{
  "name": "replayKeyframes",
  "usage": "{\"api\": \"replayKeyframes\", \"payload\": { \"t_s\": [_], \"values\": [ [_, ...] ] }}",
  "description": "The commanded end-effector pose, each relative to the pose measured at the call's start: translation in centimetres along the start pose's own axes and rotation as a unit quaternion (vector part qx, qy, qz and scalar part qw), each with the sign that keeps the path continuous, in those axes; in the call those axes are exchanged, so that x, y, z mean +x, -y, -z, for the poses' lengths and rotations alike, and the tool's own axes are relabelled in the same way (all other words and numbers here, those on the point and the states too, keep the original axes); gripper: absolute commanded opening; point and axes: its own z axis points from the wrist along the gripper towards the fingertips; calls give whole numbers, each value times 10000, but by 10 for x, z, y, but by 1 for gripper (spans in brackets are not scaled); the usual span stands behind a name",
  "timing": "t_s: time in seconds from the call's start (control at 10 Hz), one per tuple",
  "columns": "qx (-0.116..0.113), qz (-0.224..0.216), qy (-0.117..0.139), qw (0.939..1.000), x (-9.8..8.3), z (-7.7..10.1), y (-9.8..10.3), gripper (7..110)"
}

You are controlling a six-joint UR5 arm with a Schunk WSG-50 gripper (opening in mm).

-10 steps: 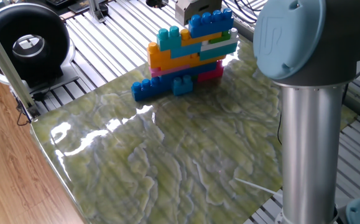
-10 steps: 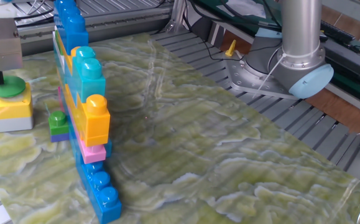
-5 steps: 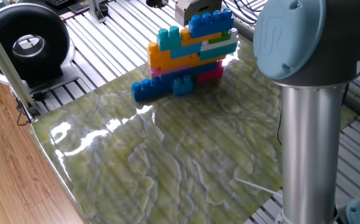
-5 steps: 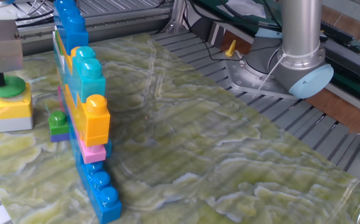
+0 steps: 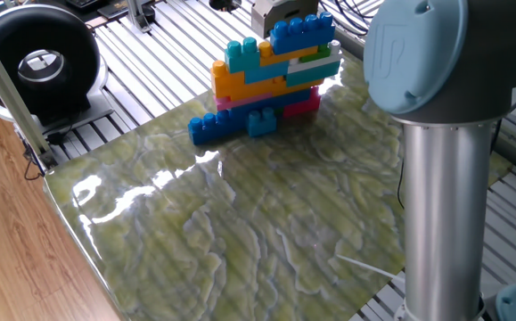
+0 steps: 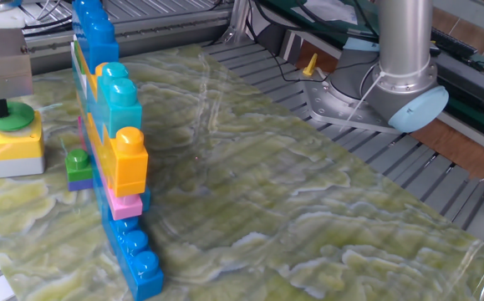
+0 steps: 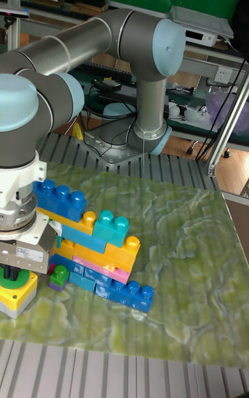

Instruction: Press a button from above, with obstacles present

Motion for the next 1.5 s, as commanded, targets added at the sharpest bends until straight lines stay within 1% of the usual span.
{"api": "replayKeyframes", "payload": {
  "t_s": [0.0, 1.4],
  "values": [
    [-56, -32, 11, 10000, 0, 0, -1, 7],
    [-67, -39, -21, 10000, 2, -3, -2, 7]
  ]
}}
